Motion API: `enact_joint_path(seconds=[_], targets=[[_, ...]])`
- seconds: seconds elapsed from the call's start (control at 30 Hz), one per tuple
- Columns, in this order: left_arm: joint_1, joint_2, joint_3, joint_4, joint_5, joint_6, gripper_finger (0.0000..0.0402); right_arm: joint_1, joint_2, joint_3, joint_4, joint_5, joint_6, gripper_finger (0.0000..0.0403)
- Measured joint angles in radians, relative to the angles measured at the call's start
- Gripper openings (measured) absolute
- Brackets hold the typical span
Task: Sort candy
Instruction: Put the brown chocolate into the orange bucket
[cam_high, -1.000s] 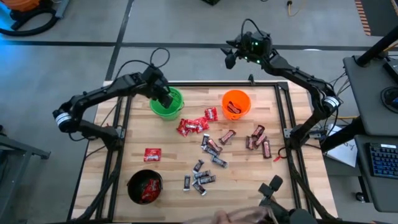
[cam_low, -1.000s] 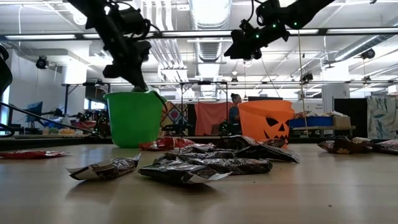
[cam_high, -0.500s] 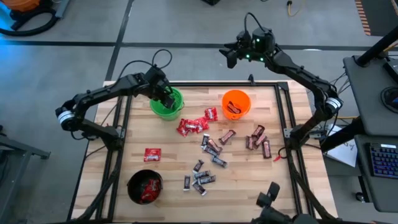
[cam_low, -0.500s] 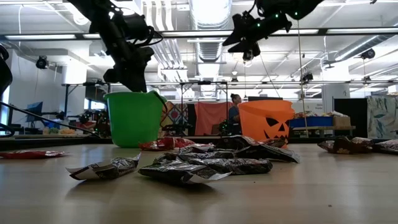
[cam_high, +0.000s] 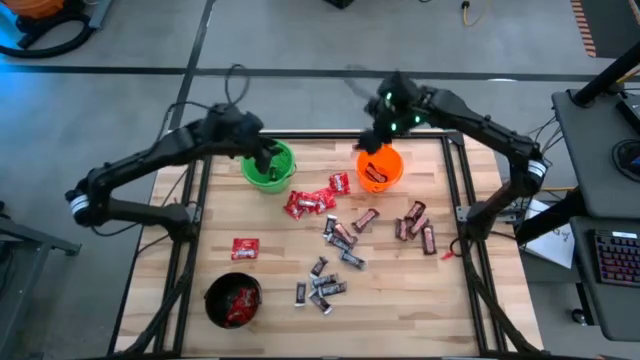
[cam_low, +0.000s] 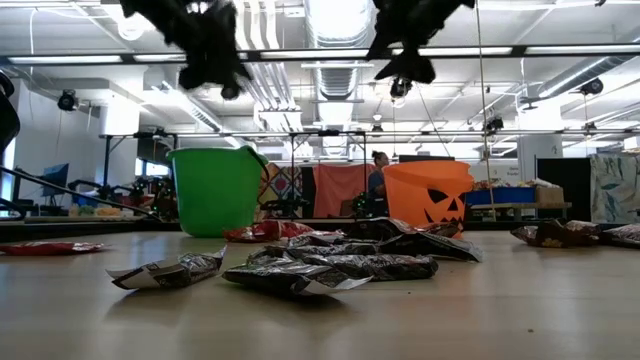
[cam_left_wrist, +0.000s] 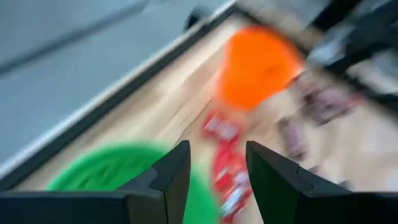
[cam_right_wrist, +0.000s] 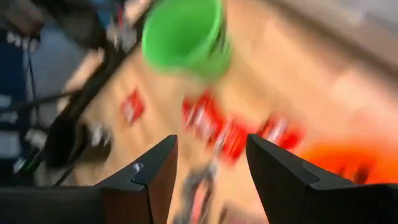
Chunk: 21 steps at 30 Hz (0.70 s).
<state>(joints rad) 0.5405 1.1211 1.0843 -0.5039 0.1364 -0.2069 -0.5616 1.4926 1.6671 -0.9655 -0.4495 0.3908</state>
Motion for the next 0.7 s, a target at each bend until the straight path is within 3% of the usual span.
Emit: enact_joint_path(seconds=[0.23,0.43,0.53,0.7], targets=[[-0.139,-0.147,-0.01,0.104,0.004,-0.046,0.0139,0.203,0.0,-0.023,-0.328,0.039,0.186,0.0186],[-0.29,-0.187,-0.011,0.109,-0.077,-0.178,0.0139,0.356,0.0,-0.076,-0.324,0.194,0.386,0.0231],[-0.383,-0.186,-0.011,0.108,-0.159,-0.229,0.0139,0.415,0.002,-0.113,-0.307,0.305,0.491,0.0261],[-0.547,-0.177,-0.012,0.107,-0.325,-0.259,0.0139,0.494,-0.006,-0.227,-0.259,0.392,0.636,0.0297]])
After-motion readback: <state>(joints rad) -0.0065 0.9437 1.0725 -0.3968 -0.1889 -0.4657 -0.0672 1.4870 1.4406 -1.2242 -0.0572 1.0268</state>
